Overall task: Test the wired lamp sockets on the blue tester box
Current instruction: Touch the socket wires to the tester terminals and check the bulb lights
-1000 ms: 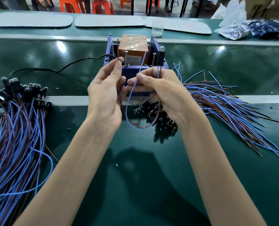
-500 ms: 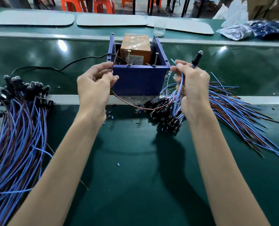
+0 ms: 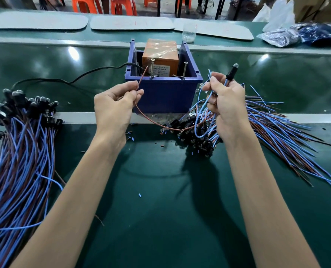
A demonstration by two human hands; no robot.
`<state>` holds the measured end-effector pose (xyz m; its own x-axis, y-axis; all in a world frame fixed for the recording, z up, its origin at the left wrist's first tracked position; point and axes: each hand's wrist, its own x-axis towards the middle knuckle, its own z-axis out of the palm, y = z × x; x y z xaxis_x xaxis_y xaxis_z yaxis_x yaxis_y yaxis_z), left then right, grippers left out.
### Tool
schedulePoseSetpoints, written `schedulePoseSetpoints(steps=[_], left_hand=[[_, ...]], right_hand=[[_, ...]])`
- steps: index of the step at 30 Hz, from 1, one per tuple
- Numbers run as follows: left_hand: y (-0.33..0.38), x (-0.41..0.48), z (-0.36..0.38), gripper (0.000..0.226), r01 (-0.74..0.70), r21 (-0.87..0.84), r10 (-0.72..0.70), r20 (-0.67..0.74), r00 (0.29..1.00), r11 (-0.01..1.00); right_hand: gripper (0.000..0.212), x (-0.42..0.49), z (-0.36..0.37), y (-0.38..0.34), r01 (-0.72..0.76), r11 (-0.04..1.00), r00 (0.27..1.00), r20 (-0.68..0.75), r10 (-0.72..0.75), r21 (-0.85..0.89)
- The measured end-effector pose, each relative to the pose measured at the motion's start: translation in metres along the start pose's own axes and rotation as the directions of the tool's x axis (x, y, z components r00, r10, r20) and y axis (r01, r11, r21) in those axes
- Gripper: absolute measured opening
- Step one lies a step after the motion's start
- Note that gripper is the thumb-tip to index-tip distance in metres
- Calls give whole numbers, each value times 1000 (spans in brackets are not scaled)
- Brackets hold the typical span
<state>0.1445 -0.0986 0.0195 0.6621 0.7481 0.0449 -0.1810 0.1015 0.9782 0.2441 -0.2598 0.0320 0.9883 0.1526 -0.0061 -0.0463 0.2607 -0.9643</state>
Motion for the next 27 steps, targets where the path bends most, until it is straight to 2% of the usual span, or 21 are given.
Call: schedulePoseSetpoints(steps=[5,10,16,27], left_hand=[[-1,1,-1,25,11,-19,-11,-1,1000,1000],[-2,0,-2,23,11,-30,-10,39,999,999],[-2,-2,-2,23,27,-21,-26,55,998,999],[0,-4,-4,24,33,9,-34,67,997,999]], right_hand=[[9,1,-1,3,-5,1000,1000,27,6,-18],[16,2,0,6,-36,997,999,36,39,-71],[23,3,-1,5,-44,998,998,45,46,-40],[21,4,0,12,-3,983,991,128,27,-186]])
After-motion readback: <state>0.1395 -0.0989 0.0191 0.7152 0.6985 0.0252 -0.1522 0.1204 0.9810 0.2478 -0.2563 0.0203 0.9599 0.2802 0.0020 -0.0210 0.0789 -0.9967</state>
